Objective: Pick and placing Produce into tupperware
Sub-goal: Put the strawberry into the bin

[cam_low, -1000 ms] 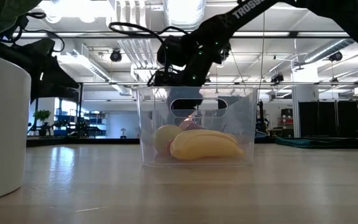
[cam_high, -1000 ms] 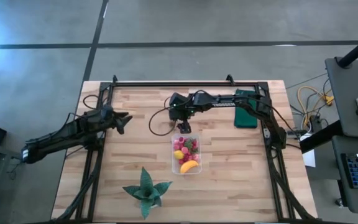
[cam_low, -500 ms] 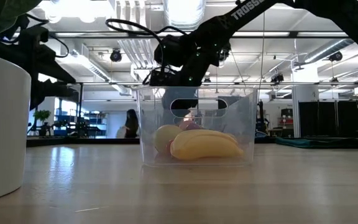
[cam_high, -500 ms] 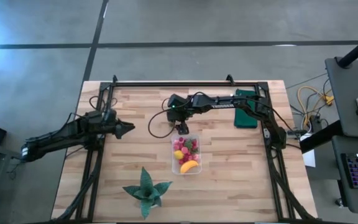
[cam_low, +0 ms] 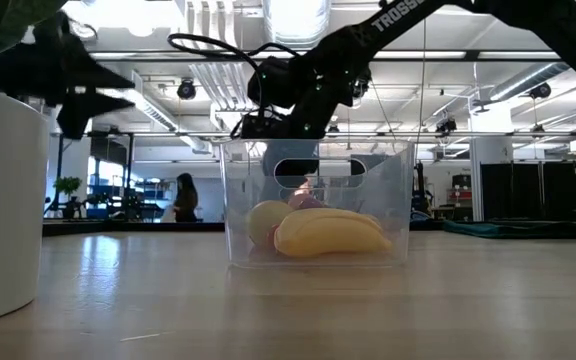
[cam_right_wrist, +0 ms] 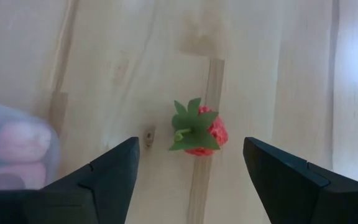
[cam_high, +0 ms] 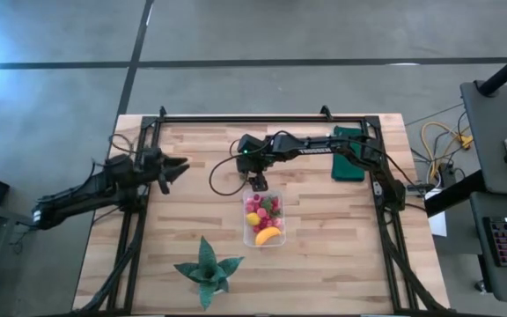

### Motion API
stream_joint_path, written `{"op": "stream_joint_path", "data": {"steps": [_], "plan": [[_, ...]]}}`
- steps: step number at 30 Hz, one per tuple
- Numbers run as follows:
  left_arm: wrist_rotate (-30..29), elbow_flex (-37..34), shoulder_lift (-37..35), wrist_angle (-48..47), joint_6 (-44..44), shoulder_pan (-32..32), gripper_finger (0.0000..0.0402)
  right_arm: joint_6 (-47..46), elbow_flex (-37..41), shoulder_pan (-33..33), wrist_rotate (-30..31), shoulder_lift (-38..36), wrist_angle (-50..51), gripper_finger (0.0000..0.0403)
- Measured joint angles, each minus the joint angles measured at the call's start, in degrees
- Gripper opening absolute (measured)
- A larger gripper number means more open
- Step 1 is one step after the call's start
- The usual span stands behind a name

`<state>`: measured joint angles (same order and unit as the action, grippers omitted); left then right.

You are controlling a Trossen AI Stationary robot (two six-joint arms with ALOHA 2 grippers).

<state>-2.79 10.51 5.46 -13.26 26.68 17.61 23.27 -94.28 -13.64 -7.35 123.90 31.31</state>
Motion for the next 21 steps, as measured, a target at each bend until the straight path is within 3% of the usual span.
{"op": "stream_joint_path", "data": {"steps": [7, 21], "plan": [[0.9, -1.6, -3.2, 3.3, -4.6, -0.6, 0.015, 4.7, 0.0, 0.5, 0.1, 0.0, -0.2, 0.0283], [2.8, -7.7, -3.2, 8.6, 1.0, -3.8, 0.015, 5.7, 0.0, 0.4, -0.1, 0.0, -0.6, 0.0278]]}}
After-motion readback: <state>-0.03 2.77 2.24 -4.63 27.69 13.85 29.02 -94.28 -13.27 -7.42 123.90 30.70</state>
